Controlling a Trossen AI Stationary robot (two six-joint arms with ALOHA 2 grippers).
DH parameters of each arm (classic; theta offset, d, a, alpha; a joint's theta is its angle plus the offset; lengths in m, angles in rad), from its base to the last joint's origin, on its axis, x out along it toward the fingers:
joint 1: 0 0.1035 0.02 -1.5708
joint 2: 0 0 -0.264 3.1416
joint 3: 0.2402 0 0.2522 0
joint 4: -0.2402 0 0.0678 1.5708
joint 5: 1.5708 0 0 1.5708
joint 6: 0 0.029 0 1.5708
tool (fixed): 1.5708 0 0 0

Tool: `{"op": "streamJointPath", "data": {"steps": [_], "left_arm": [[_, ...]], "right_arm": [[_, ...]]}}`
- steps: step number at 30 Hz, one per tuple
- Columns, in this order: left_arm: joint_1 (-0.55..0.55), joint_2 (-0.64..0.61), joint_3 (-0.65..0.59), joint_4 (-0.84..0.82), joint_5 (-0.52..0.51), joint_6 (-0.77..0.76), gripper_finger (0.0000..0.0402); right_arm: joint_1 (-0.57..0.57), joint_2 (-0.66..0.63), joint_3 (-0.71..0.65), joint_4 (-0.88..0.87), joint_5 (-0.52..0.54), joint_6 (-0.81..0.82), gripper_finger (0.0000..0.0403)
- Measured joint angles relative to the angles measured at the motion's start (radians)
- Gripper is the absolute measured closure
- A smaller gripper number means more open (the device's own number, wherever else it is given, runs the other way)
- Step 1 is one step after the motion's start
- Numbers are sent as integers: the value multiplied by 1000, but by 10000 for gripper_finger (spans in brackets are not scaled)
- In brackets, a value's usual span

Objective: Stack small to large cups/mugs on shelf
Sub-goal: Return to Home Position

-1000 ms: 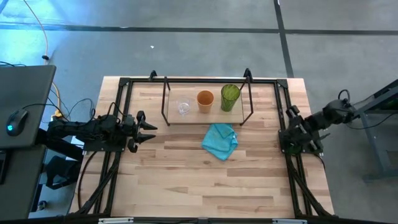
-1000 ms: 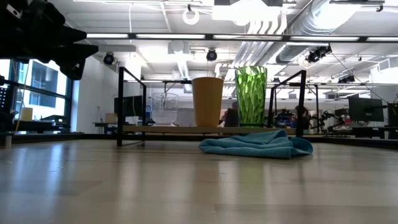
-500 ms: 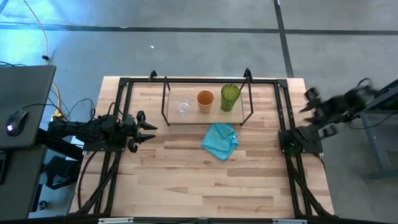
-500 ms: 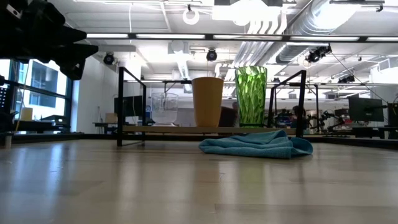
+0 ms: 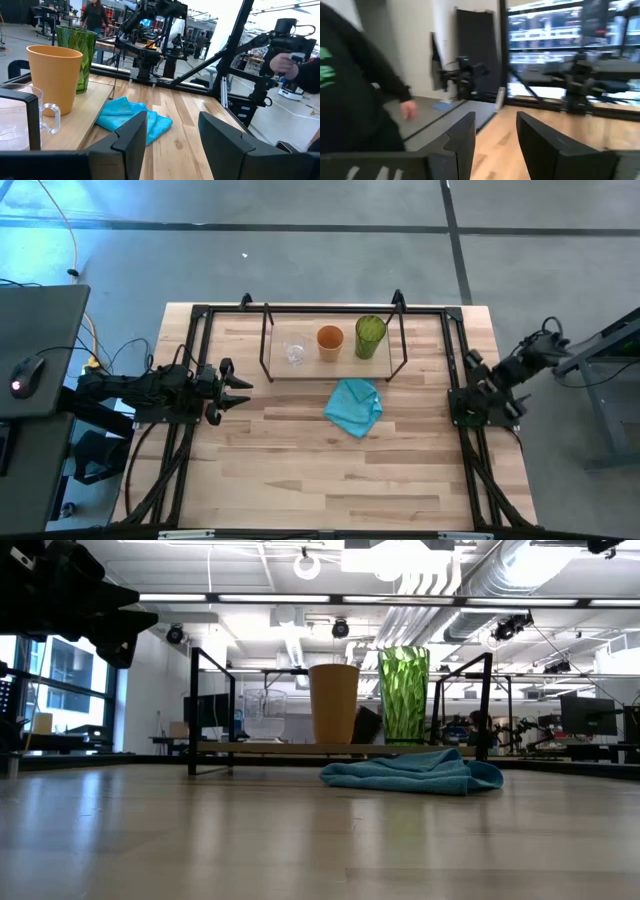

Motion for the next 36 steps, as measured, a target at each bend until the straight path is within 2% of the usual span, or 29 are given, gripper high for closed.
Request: {"op": "streamJointPath", "data": {"steps": [5,7,14,20,30,36], "left_arm": [[0,0,0,0,0,0,234],[0,0,0,0,0,0,234],[0,0,0,0,0,0,234],[0,0,0,0,0,0,234],[0,0,0,0,0,0,234],[0,0,0,0,0,0,234]], "right_arm": [[26,-1,-73,102,-159,-42,270],[29,-1,-99,130,-189,-89,270],[28,-1,-188,226,-190,-163,270],[28,-1,-271,556,-154,-189,280],[28,-1,-469,881,-154,-162,291],[28,-1,-552,1016,-154,-157,291]]}}
